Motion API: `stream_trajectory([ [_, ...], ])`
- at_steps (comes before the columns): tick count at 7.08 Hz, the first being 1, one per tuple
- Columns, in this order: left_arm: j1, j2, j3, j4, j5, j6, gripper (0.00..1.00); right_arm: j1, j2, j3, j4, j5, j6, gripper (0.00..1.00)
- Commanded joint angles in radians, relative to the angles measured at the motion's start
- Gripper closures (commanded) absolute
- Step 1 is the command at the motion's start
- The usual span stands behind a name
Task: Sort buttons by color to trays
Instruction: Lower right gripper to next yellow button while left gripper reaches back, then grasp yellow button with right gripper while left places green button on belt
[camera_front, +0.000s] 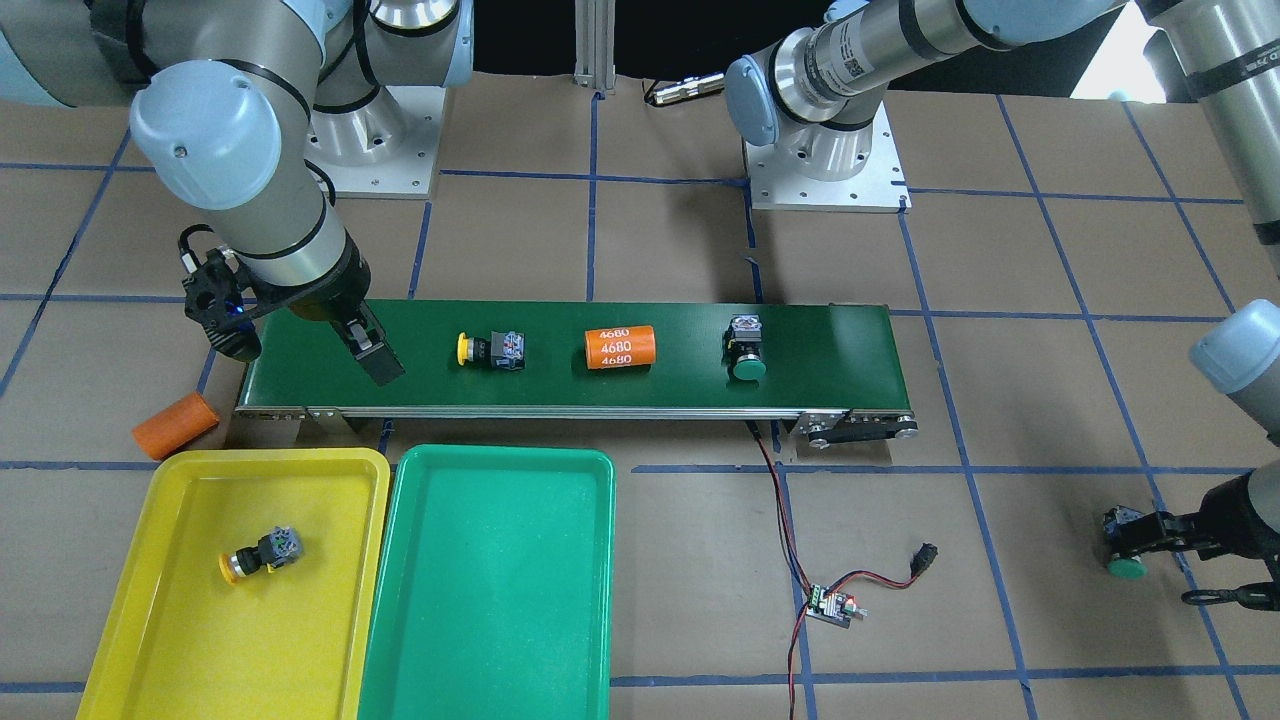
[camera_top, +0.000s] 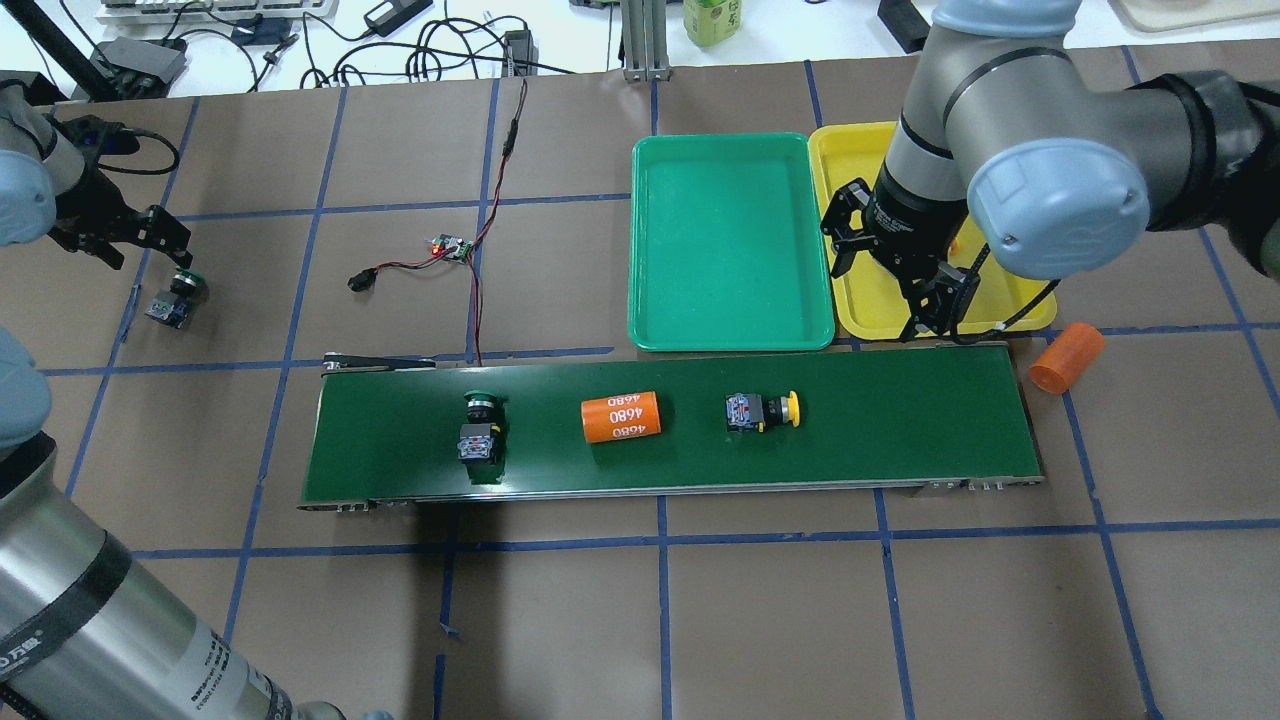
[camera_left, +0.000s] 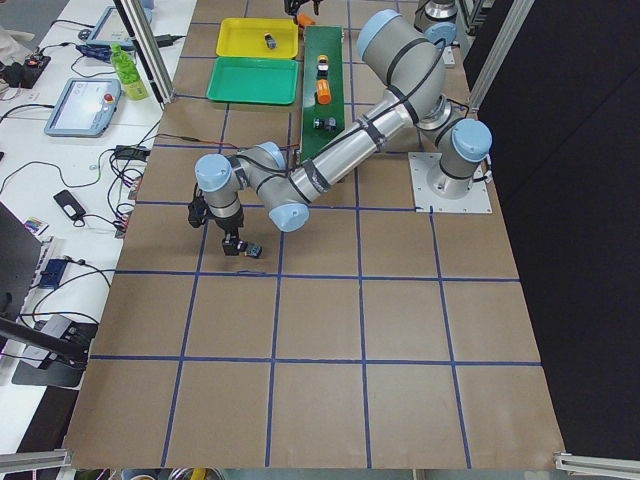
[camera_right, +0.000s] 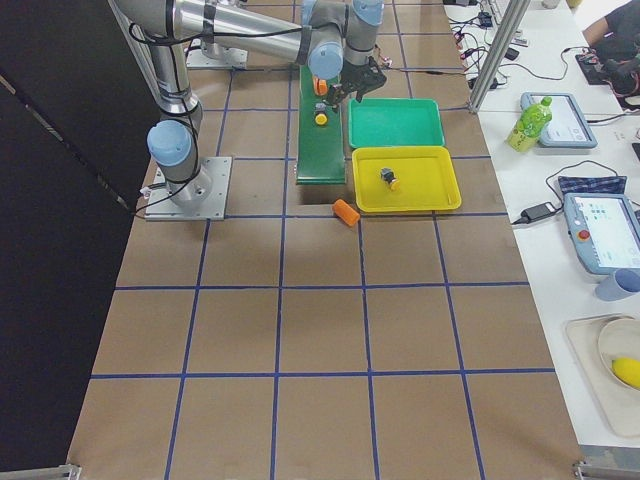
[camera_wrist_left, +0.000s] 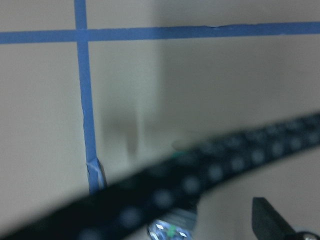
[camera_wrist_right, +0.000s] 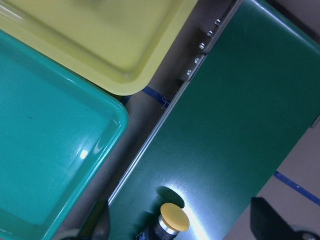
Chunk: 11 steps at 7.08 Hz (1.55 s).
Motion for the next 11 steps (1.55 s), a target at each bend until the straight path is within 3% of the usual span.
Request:
stream_trajectory([
  [1,0.003,-0.033,-0.013,0.014,0.016,0.109,0.00,0.008,-0.010,0.071,-0.056,0.014,0.088,0.00],
  [2,0.011,-0.036,-0.032,0.014,0.011,0.189,0.00,0.026,-0.008,0.103,-0.102,0.009,0.107,0.00],
  [3,0.018,-0.029,-0.052,0.014,0.014,0.202,0.18,0.041,-0.008,0.149,-0.186,0.011,0.161,0.00],
  [4,0.032,-0.013,-0.072,0.013,0.011,0.219,0.42,0.066,-0.008,0.196,-0.291,0.003,0.198,0.00],
  [5,0.034,-0.004,-0.082,0.003,0.017,0.216,0.90,0.081,-0.005,0.220,-0.359,-0.002,0.201,0.00],
  [6,0.029,0.020,-0.086,-0.019,0.016,0.205,1.00,0.083,-0.002,0.230,-0.362,0.001,0.212,0.00],
  [9,-0.032,0.179,-0.210,-0.050,0.017,0.116,1.00,0.083,-0.002,0.235,-0.343,0.006,0.267,0.00],
  [11,-0.102,0.381,-0.349,-0.113,0.016,-0.023,1.00,0.078,-0.003,0.235,-0.291,0.006,0.268,0.00],
])
